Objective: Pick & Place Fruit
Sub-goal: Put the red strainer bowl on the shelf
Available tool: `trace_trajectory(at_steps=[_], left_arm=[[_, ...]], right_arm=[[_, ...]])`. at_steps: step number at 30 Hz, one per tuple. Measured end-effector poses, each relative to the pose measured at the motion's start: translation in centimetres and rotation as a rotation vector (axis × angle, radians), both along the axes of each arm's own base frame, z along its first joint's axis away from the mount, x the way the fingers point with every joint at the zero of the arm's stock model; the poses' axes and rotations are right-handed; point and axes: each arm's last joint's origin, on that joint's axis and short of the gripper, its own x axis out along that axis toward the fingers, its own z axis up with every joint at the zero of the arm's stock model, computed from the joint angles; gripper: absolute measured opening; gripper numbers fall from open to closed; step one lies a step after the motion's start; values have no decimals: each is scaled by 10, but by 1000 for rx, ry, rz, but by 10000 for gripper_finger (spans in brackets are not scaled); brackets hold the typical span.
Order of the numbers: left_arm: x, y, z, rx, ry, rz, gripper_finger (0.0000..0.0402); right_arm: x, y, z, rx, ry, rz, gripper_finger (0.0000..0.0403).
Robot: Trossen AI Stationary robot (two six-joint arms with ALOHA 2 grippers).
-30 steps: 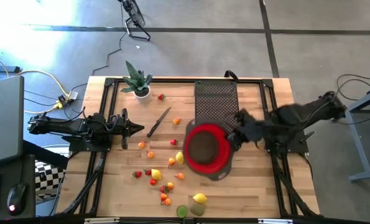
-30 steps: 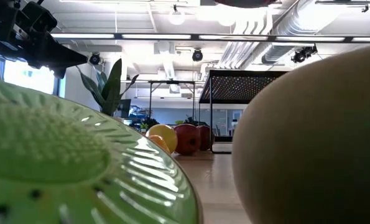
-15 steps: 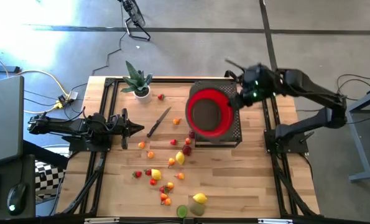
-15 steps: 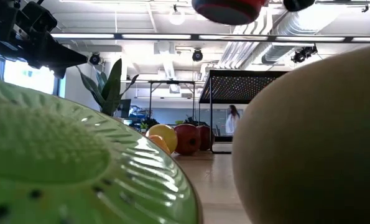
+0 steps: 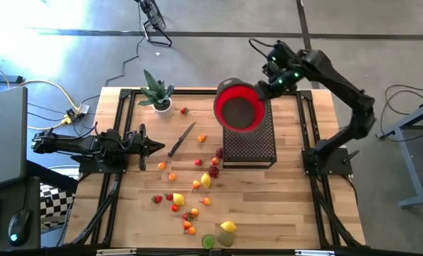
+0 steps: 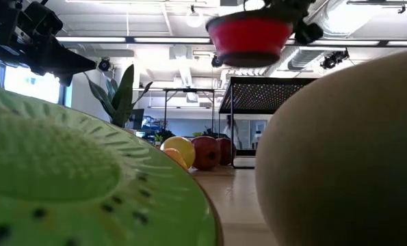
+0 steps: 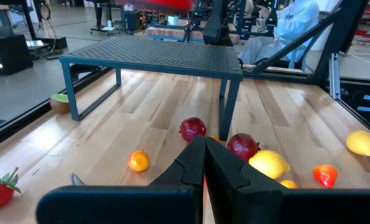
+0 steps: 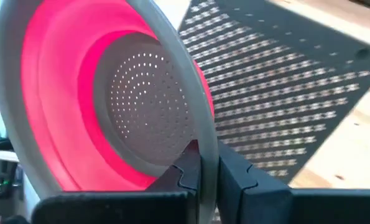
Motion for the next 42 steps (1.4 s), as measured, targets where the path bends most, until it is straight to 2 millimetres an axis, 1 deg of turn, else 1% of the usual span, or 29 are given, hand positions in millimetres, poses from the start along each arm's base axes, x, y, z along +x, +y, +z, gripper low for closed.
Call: trace_trajectory(at_steps=[6, 10, 16, 22, 35, 42], left_arm=[[0, 0, 0, 0, 0, 0, 6], [0, 0, 0, 0, 0, 0, 6], [0, 0, 0, 0, 0, 0, 6], [0, 0, 0, 3, 1, 0, 6], [0, 0, 0, 3, 1, 0, 6], [0, 0, 0, 3, 1, 0, 6]], right_arm=[[2, -31, -10, 49, 46, 4, 15], [-1, -50, -15, 61, 47, -8, 15], [-11, -69, -25, 82, 92, -24, 15], [-18, -77, -27, 72, 96, -29, 15], [-19, -78, -29, 32, 137, -33, 15], [-18, -81, -45, 59, 171, -37, 15]])
